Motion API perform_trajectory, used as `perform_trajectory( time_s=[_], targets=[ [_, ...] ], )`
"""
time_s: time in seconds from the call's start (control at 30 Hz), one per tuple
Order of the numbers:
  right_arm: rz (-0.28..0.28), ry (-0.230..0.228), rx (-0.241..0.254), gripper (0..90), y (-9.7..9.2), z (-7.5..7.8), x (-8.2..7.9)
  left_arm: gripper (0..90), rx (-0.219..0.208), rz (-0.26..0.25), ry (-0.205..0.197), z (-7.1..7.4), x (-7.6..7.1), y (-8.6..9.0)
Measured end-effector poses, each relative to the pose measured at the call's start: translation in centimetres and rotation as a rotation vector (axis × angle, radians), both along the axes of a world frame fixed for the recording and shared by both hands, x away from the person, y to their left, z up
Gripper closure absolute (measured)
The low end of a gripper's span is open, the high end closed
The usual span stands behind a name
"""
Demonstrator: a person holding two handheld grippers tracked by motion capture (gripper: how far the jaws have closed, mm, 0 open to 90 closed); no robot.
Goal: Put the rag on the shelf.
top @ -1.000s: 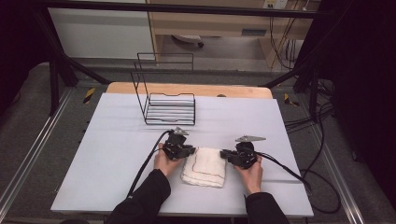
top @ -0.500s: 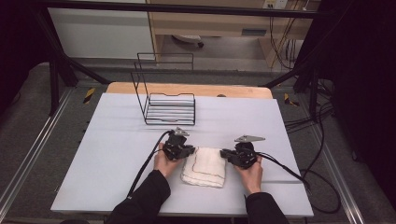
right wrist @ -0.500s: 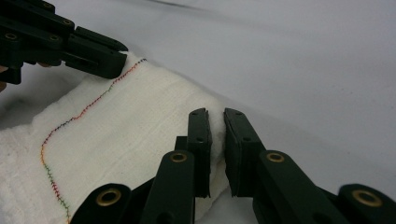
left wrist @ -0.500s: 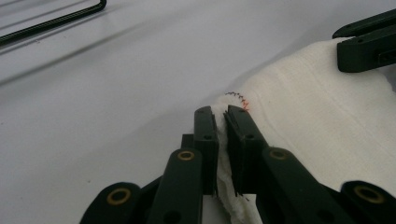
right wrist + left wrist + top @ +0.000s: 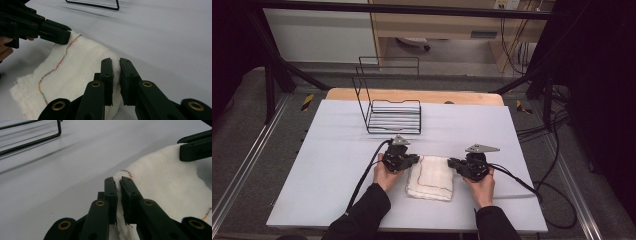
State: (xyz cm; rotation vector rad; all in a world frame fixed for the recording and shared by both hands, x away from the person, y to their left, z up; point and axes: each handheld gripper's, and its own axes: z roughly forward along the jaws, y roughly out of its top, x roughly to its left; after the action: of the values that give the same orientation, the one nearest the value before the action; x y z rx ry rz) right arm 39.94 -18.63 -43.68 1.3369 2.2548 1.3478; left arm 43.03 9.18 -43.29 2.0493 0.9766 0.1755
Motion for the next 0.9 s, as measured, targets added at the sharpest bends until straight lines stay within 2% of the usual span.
perform_trajectory(
  time_s=[0.3,0.47,0.67,0.9],
  targets=[
    [0.008,-0.059,0.008,81.8,0.1,1.1,-1.0,82.7,-0.049,0.002,-0.047,1.0,-1.2,0.7],
    [0.008,-0.073,0.029,81.7,0.0,1.5,-1.5,82.6,-0.084,-0.001,-0.054,1.2,-1.8,1.1],
    [0.016,-0.095,0.027,81.8,-0.1,2.0,-1.9,82.7,-0.086,-0.002,-0.083,1.7,-2.4,1.3],
    [0.022,-0.125,0.027,81.9,0.1,2.8,-2.5,82.8,-0.113,0.003,-0.098,2.2,-3.0,1.6]
  ],
)
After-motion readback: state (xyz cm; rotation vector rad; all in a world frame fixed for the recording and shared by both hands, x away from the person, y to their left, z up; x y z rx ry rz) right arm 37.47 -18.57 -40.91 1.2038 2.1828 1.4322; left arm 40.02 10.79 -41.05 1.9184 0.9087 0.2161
